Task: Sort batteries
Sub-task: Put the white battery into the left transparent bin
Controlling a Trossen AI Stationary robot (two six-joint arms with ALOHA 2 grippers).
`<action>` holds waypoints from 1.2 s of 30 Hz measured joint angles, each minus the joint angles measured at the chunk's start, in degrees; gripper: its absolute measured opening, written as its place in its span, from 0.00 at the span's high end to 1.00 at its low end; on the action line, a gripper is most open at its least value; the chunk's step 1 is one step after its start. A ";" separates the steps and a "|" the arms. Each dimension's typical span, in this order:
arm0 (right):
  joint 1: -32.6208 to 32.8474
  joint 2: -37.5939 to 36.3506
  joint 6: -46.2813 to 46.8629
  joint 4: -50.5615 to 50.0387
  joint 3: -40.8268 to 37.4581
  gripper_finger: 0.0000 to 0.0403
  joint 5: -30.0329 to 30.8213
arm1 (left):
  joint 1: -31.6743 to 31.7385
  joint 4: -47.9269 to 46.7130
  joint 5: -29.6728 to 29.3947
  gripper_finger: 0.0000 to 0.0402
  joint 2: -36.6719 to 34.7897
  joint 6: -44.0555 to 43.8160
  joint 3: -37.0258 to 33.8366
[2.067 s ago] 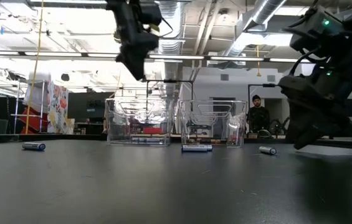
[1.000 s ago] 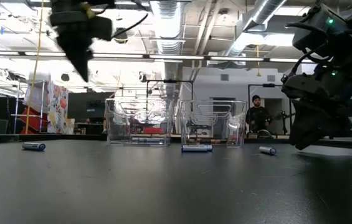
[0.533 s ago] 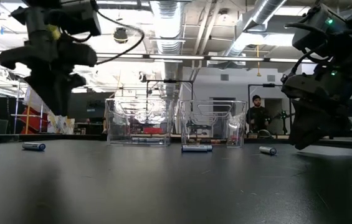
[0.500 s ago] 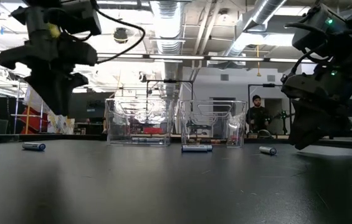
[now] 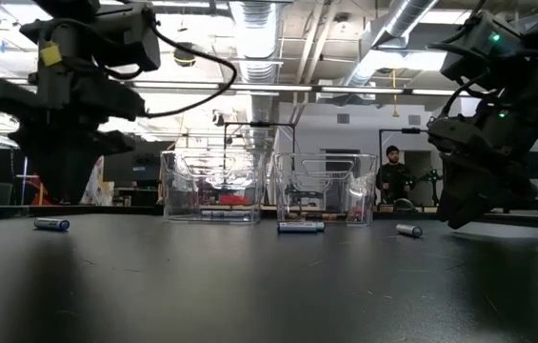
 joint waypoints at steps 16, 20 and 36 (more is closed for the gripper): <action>-0.07 0.00 -0.04 -0.04 0.00 0.59 0.01 | -2.74 1.63 -1.96 0.77 11.43 1.84 0.39; -0.07 0.00 -0.04 -0.04 0.00 0.59 0.00 | -2.76 0.93 -2.89 0.78 13.62 2.28 0.44; -0.07 0.00 -2.01 -0.51 -0.01 0.59 0.02 | -2.72 1.01 -3.52 0.94 13.02 3.34 0.63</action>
